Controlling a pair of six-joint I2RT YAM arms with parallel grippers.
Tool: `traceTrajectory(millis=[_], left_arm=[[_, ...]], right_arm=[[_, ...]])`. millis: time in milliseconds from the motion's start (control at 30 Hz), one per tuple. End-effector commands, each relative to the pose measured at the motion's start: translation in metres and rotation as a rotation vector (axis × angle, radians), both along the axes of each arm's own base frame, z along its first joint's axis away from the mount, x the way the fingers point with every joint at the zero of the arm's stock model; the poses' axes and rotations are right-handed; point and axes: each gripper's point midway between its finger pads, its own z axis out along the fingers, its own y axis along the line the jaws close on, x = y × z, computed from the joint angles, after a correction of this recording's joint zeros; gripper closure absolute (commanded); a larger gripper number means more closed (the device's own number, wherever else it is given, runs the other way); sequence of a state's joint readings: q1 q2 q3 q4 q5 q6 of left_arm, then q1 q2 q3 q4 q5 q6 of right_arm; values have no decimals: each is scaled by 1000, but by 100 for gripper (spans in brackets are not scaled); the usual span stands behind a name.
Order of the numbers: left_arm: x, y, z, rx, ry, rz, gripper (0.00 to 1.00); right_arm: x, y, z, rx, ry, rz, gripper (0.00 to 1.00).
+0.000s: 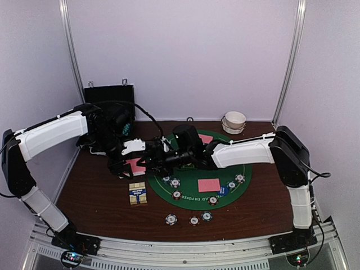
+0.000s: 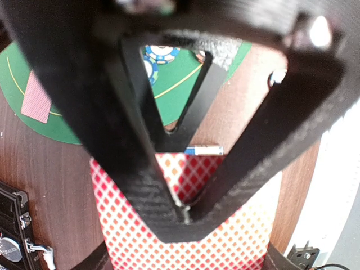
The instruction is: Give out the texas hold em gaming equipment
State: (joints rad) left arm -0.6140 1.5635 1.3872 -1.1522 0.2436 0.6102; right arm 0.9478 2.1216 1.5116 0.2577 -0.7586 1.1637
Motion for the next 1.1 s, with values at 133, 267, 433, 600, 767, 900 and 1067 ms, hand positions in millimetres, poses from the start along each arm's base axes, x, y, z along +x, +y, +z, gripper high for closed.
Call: traceTrajectory(millis=[133, 267, 433, 600, 767, 900, 1067], left_arm=[[1, -2, 12, -44, -34, 6, 100], [1, 0, 10, -35, -33, 5, 100], [2, 2, 6, -14, -37, 3, 100], [4, 1, 6, -16, -37, 4, 100], [5, 0, 8, -20, -41, 5, 100], [4, 0, 9, -26, -43, 5, 100], [4, -3, 12, -38, -39, 5, 100]], right_arm=[[-4, -14, 11, -45, -34, 14, 46], [-4, -13, 24, -5, -33, 14, 50], [-5, -12, 42, 34, -32, 18, 58], [-6, -9, 37, 28, -21, 24, 51], [-5, -4, 31, 26, -6, 28, 52], [-4, -1, 27, 21, -3, 36, 51], [-3, 11, 24, 61, 27, 41, 49]])
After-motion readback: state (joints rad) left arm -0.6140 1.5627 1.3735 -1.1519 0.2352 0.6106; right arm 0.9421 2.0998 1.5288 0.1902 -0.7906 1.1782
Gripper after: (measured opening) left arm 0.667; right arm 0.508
